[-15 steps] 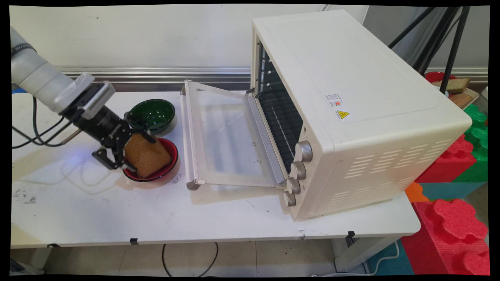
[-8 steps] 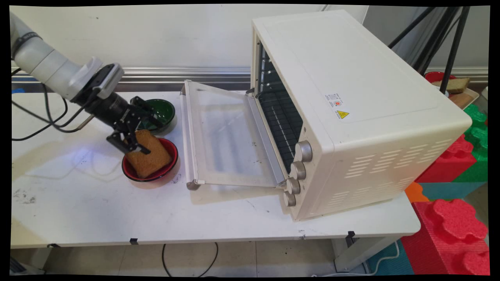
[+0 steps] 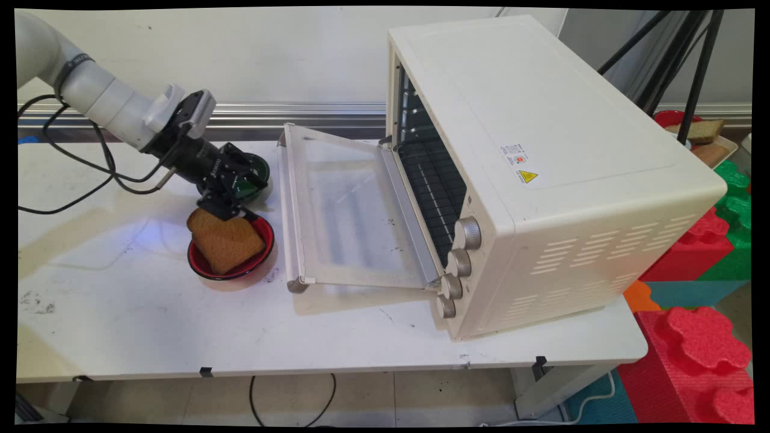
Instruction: Close the oven
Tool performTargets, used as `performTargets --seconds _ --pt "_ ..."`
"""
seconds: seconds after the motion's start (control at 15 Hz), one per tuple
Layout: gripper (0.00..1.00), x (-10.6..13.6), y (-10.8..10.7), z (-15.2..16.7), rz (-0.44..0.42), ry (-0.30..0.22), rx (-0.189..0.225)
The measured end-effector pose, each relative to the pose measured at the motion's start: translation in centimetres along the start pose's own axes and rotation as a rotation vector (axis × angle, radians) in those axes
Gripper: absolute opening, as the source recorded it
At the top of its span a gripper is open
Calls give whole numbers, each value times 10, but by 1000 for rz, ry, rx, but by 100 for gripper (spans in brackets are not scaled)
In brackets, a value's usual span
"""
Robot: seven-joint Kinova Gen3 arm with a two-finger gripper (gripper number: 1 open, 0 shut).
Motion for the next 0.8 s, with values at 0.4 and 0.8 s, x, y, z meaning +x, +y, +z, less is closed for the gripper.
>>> performTargets --seconds 0.4,0.8 --pt "0 -4 -10 17 -79 15 8" --pt "0 -8 -14 30 -112 63 19"
